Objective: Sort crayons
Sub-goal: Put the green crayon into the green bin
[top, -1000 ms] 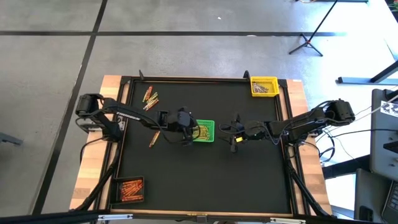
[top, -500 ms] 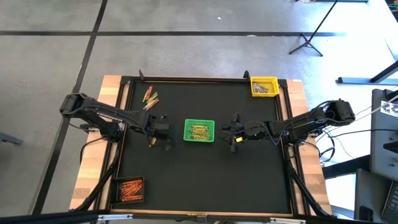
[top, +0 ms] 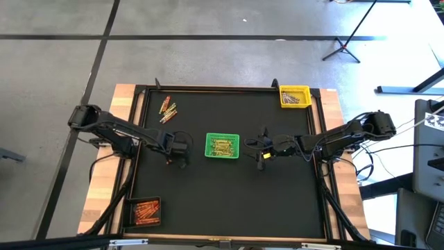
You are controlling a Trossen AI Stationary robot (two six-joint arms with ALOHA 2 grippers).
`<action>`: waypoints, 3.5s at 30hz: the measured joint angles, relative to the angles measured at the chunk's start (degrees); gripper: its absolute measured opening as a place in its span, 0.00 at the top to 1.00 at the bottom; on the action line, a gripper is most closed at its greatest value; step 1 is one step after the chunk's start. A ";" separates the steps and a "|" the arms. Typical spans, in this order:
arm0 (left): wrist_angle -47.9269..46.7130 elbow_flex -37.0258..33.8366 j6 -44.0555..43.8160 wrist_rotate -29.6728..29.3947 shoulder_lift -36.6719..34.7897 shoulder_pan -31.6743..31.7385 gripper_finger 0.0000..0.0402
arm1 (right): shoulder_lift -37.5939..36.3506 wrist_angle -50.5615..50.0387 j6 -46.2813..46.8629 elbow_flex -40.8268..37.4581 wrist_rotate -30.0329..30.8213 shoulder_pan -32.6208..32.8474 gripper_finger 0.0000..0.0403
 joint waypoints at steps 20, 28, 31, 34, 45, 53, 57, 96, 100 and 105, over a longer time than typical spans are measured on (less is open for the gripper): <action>7.19 -4.68 3.85 3.37 -0.48 3.34 0.81 | 0.00 -0.54 0.00 0.00 0.00 0.00 0.53; -10.06 -2.29 -1.44 -1.43 -2.01 2.11 0.81 | 0.00 -0.90 0.00 0.00 -0.01 0.02 0.53; -11.45 -4.05 -2.54 -2.12 -2.01 2.39 0.81 | 0.00 -0.89 0.00 0.00 0.00 0.02 0.53; -11.35 -5.65 -2.58 -2.18 -2.01 3.17 0.81 | 0.00 -0.87 0.00 0.00 -0.02 0.02 0.53; -5.48 -11.14 0.26 -0.80 -2.25 5.81 0.81 | 0.00 -0.83 -0.02 0.00 0.00 0.00 0.53; -4.54 -11.17 3.30 0.14 -2.16 5.81 0.87 | 0.00 -0.83 0.00 0.00 0.00 0.00 0.53; -5.47 -10.87 4.61 -0.24 -2.21 5.81 0.98 | 0.00 -0.83 0.00 0.00 0.00 0.02 0.53; 41.57 7.48 49.07 1.18 11.34 11.45 0.99 | 0.00 -1.25 -0.02 0.02 0.00 0.02 0.53; 42.55 7.48 48.65 1.25 10.97 11.16 0.99 | 0.00 -1.22 -0.02 0.02 0.00 0.02 0.53; 42.45 7.46 49.82 1.29 10.99 10.37 0.99 | 0.00 -1.22 -0.02 0.02 0.00 0.02 0.53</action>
